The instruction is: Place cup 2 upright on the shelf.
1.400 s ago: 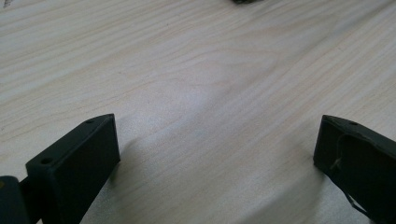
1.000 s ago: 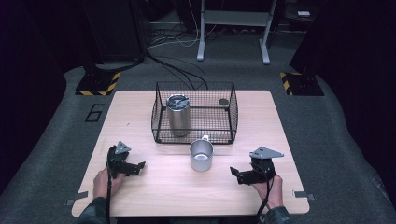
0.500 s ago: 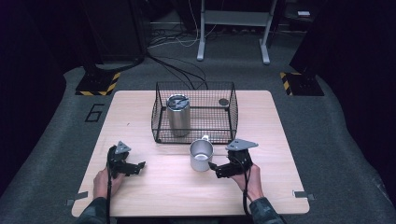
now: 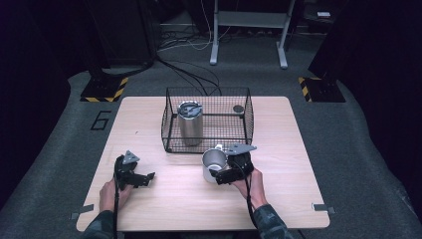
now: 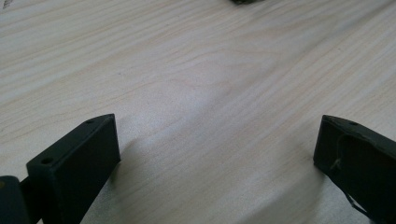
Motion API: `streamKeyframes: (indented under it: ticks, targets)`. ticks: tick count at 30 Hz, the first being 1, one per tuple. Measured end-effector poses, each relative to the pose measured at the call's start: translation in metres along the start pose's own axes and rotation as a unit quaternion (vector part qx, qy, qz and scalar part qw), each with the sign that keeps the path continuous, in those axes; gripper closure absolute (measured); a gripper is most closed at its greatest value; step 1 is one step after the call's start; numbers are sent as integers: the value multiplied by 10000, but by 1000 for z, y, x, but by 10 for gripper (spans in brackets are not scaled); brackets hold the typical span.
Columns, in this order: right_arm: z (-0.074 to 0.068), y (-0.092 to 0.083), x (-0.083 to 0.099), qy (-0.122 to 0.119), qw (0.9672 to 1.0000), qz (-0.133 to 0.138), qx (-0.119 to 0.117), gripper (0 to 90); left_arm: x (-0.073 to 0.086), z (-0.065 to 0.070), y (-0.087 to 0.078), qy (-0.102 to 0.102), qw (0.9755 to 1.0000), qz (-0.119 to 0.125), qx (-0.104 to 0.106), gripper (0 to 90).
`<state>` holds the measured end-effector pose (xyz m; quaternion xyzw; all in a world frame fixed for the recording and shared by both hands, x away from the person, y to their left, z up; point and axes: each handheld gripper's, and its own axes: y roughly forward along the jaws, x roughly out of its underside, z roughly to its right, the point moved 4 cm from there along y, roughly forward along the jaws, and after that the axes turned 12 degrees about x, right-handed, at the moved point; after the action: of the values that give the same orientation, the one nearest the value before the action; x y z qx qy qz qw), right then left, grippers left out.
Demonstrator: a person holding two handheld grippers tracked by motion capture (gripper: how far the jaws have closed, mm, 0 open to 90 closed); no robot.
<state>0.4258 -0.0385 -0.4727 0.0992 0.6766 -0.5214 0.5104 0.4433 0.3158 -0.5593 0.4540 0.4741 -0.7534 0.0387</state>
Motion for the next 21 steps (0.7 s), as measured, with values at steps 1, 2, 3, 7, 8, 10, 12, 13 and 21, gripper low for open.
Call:
streamKeyframes:
  ticks: [1,2,3,7,8,10,12,13,21]
  targets:
    - [-2,1,-1,-21,10000,-7,37,0,0,1,0,-45,10000,-2,14,3]
    - [-3,3,-1,-85,10000,-17,27,0,0,0,0,10,10000,-29,0,3]
    - [-4,4,-2,-61,10000,-29,47,0,0,0,0,-5,10000,-14,5,3]
    - [-7,11,-2,-65,9999,-56,120,0,0,1,0,-46,10000,35,-3,3]
    - [-8,12,-2,-22,9999,-85,119,0,0,1,1,-55,10000,41,-2,3]
    - [-9,13,-2,-16,9999,-83,141,0,0,1,0,-47,10000,35,-3,3]
    - [-12,17,-3,-87,9997,-130,206,0,0,1,1,-95,9999,58,5,3]
    - [-12,19,-3,-139,9995,-139,228,0,0,0,0,4,10000,-19,3,3]
    - [-14,22,-2,-101,9991,-115,396,54,0,0,0,25,10000,-6,-23,3]
